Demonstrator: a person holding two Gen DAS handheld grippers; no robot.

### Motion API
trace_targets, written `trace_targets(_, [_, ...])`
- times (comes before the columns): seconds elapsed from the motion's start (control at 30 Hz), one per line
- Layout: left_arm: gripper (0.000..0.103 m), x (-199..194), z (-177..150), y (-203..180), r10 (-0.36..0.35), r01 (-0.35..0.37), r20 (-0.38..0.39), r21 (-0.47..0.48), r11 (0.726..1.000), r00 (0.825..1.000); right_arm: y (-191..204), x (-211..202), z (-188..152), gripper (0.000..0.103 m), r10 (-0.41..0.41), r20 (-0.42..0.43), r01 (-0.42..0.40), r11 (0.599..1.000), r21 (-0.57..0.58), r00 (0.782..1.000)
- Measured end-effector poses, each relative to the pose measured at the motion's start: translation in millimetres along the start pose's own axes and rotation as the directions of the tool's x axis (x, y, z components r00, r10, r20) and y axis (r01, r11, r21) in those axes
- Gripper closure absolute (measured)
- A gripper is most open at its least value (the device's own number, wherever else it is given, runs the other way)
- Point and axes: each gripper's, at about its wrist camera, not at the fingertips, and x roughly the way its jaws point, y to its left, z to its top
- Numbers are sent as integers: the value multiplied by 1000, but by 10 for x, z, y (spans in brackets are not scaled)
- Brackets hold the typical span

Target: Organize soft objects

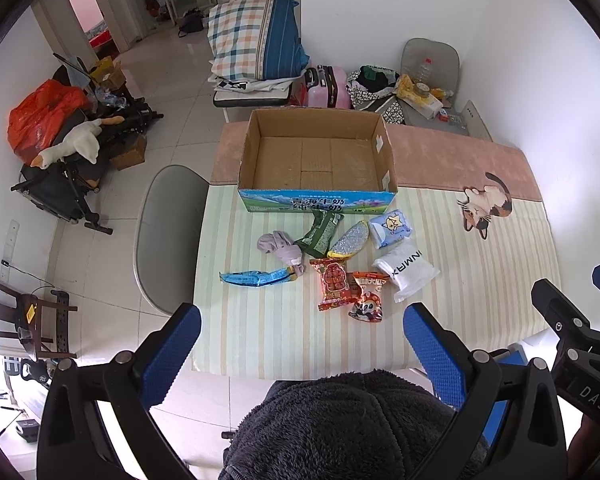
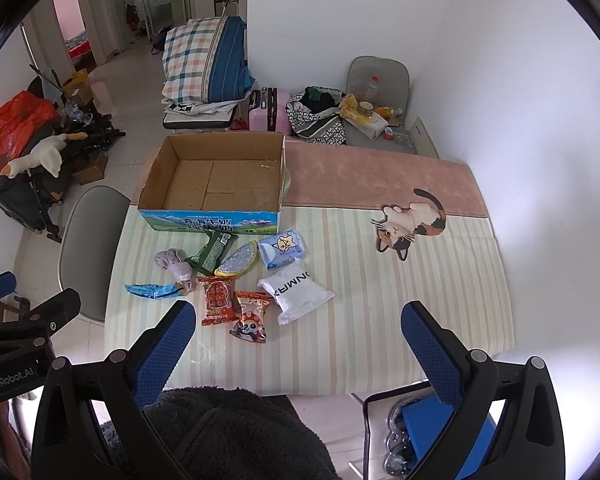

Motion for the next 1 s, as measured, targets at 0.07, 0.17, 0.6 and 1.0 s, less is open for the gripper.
trace_targets(0.07, [0, -2, -2, 0, -1, 1, 1, 0, 1000, 1000, 3, -1, 0, 0, 0, 0, 0, 1000, -3, 1000])
trace_targets(0.17, [0, -14, -3, 13, 5, -5, 6, 1, 1000, 1000, -10, -5, 2, 0, -2, 1, 2, 1000, -5, 1000])
trace_targets(0.6, [0, 3, -46, 8, 46, -46, 16, -9, 999, 999, -33, -15, -3, 0, -5, 9, 5, 1000, -7, 1000])
trace_targets(1.0, [0, 11, -56, 15, 50, -49, 16, -12, 999, 999, -10, -15, 56, 0, -1, 14, 1, 1000, -22, 1000])
